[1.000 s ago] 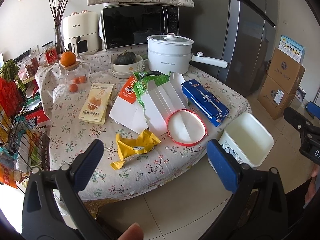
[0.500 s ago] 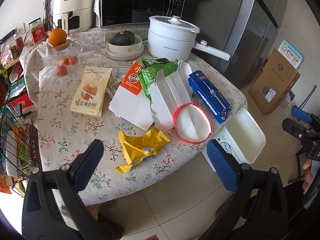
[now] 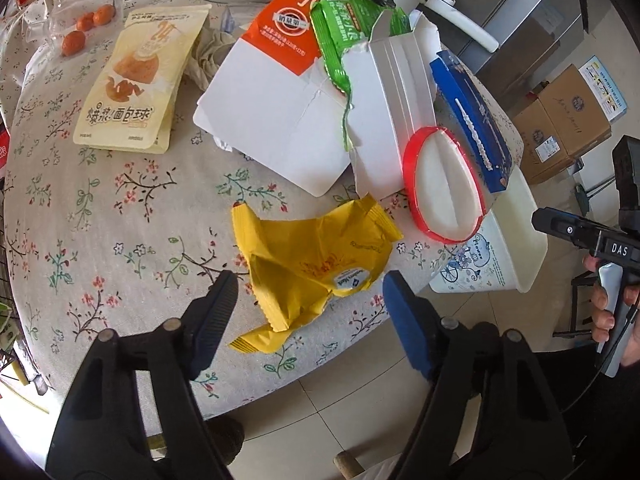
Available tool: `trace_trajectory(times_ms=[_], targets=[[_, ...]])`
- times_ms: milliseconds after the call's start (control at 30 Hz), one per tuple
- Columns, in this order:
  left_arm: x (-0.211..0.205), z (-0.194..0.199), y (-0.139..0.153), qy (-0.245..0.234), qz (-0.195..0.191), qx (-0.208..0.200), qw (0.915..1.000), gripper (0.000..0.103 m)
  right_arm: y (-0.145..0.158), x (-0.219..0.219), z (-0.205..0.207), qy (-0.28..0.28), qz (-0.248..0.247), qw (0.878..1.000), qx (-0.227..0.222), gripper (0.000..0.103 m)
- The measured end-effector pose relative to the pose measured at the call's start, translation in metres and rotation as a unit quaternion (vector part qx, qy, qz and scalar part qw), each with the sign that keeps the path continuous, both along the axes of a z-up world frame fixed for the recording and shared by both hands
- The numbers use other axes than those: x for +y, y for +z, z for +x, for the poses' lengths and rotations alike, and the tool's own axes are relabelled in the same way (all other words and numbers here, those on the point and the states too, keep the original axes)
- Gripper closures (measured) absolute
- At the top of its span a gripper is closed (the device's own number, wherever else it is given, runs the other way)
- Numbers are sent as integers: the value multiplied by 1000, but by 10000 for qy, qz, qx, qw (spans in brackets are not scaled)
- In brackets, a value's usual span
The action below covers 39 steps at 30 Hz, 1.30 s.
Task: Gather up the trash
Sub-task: 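Reach the left gripper to the yellow wrapper and close on it, then grasp the red-rimmed paper lid with the right gripper while the left lifts the wrapper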
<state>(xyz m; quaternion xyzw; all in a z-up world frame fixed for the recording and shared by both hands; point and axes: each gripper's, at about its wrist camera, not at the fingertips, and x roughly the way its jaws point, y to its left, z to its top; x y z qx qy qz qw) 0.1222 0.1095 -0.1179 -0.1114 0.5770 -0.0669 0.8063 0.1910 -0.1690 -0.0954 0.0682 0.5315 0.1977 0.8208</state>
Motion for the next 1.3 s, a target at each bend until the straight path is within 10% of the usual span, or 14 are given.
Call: trace_trajectory(times_ms=[400, 467, 633, 967, 1300], targets=[[8, 4, -21, 458, -69, 250, 9986, 75, -41, 31, 29, -365, 315, 9983, 336, 55], [8, 2, -20, 480, -85, 246, 9985, 87, -43, 32, 29, -385, 218, 9984, 348, 84], [16, -2, -10, 519, -68, 85, 9986, 91, -41, 33, 27, -389, 180, 9988, 225, 96], [21, -24, 35, 374, -262, -554, 9974, 94, -11, 6, 10, -338, 452, 9984, -68, 99], [-73, -11, 63, -575, -513, -1014, 9919, 94, 21, -100, -12, -1097, 803, 9890, -589, 99]])
